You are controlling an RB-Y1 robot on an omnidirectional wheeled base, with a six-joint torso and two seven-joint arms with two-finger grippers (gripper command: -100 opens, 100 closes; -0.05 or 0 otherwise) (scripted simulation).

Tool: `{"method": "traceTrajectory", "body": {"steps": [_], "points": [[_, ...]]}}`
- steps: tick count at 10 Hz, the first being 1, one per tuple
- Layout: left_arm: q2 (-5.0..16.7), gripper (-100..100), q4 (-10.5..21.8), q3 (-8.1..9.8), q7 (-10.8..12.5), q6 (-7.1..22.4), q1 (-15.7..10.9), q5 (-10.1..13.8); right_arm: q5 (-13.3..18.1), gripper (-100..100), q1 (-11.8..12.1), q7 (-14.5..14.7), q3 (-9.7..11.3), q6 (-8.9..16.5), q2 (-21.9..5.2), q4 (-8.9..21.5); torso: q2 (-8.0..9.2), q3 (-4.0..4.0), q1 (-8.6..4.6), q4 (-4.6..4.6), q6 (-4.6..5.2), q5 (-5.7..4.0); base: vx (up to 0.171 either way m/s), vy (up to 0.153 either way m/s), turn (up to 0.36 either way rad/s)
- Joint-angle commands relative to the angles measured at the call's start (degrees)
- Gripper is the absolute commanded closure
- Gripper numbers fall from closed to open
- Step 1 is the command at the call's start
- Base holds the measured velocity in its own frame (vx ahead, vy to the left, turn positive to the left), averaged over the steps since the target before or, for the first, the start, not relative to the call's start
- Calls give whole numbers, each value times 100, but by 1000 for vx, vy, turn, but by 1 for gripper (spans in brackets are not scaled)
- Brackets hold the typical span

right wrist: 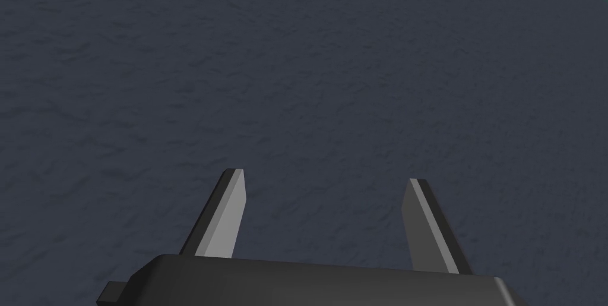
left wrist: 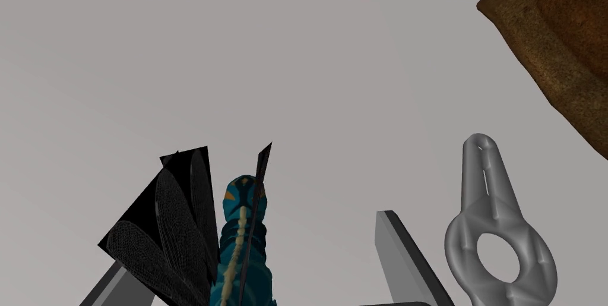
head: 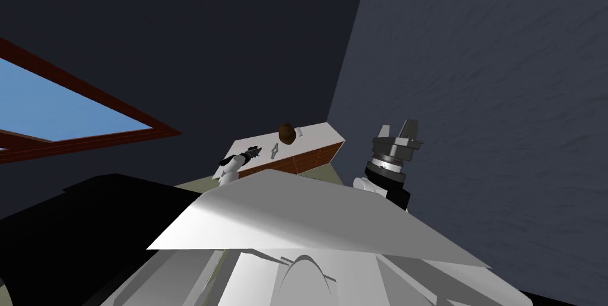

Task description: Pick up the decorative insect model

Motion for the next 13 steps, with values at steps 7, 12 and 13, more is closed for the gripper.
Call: {"method": "traceTrajectory", "body": {"steps": [7, 12, 13], "points": [[222, -100, 1037, -298, -852, -84, -958, 435, 0, 0, 0, 0, 0, 0, 0, 0, -24, -18, 5, -12, 13, 24, 6, -15, 148], [331, -100, 1750, -444, -1263, -125, -1436, 636, 0, 0, 0, 0, 0, 0, 0, 0, -34, -27, 20, -20, 19, 40, 4, -11, 98], [441, -100, 1974, -591, -1560, -165, -1691, 838, 0, 0, 0, 0, 0, 0, 0, 0, -39, -31, 27, -23, 27, 50, 3, -12, 345]]}}
